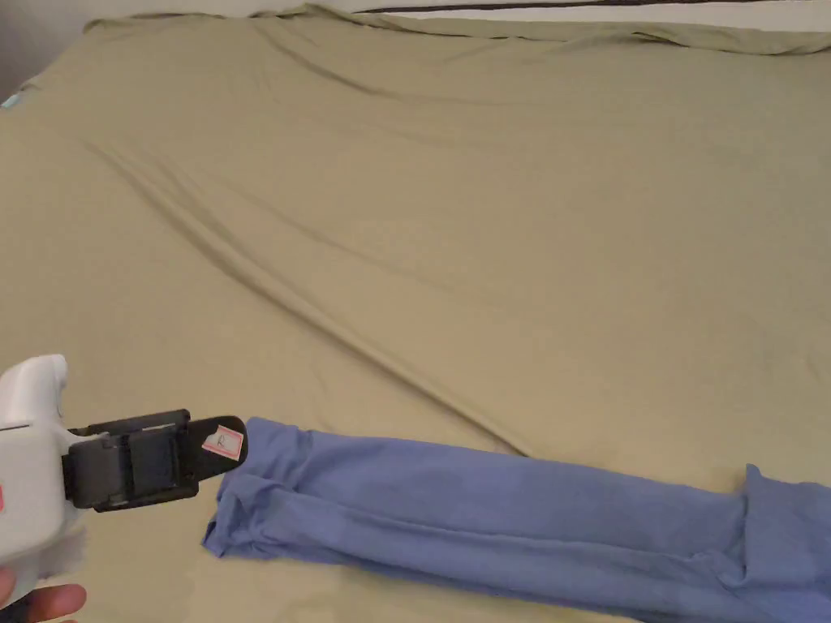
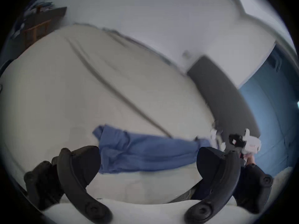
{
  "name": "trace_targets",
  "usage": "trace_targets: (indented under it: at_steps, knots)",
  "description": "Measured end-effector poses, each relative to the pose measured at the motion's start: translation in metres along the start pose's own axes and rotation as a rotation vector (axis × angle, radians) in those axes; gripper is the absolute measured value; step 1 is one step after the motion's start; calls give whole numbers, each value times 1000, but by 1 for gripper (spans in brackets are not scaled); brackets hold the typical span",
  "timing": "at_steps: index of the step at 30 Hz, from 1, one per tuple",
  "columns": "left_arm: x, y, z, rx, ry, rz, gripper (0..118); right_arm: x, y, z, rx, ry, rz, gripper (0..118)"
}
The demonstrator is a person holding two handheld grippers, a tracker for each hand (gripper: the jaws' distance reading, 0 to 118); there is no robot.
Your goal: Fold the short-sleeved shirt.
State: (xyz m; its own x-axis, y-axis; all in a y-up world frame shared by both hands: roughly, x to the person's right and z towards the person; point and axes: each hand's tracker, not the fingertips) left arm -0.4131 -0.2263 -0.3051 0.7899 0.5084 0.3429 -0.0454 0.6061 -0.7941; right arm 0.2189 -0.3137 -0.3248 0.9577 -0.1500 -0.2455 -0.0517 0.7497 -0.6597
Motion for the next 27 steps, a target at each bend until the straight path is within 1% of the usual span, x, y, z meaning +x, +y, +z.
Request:
trace_targets:
  at_steps: [2,3,4,5,6,7,9,10,11,14,15,17,18,19,20,21,22,23,24,25,27]
  knots:
    - [2,-10,18,102,38,49,118,-16,8,20,124,80,-104,117]
    - [-11,-11,12,111,66,66,118,-23,7,22,157,111,-142,116]
    - [-17,-14,10,113,84,80,118,-31,5,20,135,136,-163,113]
    - [-29,-12,-3,35,108,87,118,-37,1,11,70,165,-173,101]
    - [-38,-12,-12,-6,144,132,101,-43,-1,7,48,169,-175,50]
    - [-45,-14,-19,-23,148,168,64,-52,-5,3,53,177,-159,5]
    - [-72,-19,-25,-37,51,190,30,-66,-11,-8,41,171,-122,3]
    - [-85,-19,-34,-53,63,230,15,-70,-13,-9,34,179,-108,3]
    - [-54,-20,-53,-52,87,234,0,-74,-12,-9,0,212,-91,3]
    - [-60,-20,-78,-98,49,225,0,-86,-11,-6,26,236,-58,3]
    - [-103,-12,-66,-97,32,243,0,-88,-9,-4,25,245,-52,3]
    - [-127,-5,-77,-134,0,282,0,-88,-5,-4,21,263,-57,3]
    - [-141,0,-87,-170,-25,281,0,-88,-5,-6,16,269,-66,3]
    - [-141,7,-102,-223,-46,247,0,-88,-4,-7,11,275,-71,3]
    - [-151,9,-112,-274,-73,237,14,-87,-4,-8,7,279,-76,3]
    - [-166,11,-124,-339,-125,252,64,-87,-5,-10,3,282,-85,3]
    - [-177,13,-137,-415,-128,268,105,-87,-5,-11,-1,283,-92,3]
    - [-184,11,-142,-425,-141,297,118,-87,-6,-10,-1,286,-97,3]
    - [-183,9,-146,-454,-113,268,118,-87,-6,-9,1,293,-100,3]
    - [-182,9,-148,-429,-97,256,118,-88,-7,-9,1,302,-103,3]
    - [-174,12,-152,-429,-155,255,118,-89,-8,-9,-3,311,-104,3]
